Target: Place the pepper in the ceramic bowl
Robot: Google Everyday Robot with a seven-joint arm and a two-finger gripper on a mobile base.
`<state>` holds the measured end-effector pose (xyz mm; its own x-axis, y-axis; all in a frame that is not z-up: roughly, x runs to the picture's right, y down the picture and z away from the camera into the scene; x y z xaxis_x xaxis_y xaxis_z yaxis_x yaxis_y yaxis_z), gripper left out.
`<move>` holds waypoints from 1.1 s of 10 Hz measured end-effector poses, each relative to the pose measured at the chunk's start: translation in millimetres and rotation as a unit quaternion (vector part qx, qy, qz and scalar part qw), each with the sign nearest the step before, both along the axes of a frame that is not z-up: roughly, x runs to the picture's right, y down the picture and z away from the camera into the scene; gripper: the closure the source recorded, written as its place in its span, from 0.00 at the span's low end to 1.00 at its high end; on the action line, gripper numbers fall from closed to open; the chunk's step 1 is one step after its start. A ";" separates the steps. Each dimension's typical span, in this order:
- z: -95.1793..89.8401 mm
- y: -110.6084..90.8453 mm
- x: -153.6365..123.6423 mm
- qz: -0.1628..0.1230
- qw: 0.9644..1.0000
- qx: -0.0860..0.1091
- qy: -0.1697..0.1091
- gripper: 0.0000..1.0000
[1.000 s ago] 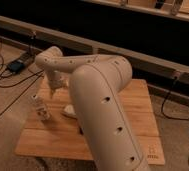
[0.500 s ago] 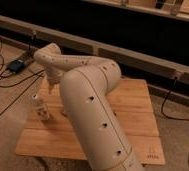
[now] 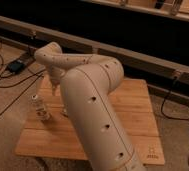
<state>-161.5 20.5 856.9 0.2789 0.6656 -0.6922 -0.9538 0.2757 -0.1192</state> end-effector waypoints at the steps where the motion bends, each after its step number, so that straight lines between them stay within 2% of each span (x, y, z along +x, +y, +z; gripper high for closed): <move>1: -7.2 5.1 15.2 -0.003 1.000 -0.007 0.003 0.26; 5: -37.5 32.5 73.9 0.002 0.999 -0.034 0.002 0.26; 7: -54.2 40.0 84.4 0.009 0.999 -0.035 -0.004 0.26; 9: -91.4 38.0 78.9 0.012 1.000 -0.028 -0.006 0.26; 11: -120.3 37.6 86.6 0.009 0.999 -0.030 0.004 0.26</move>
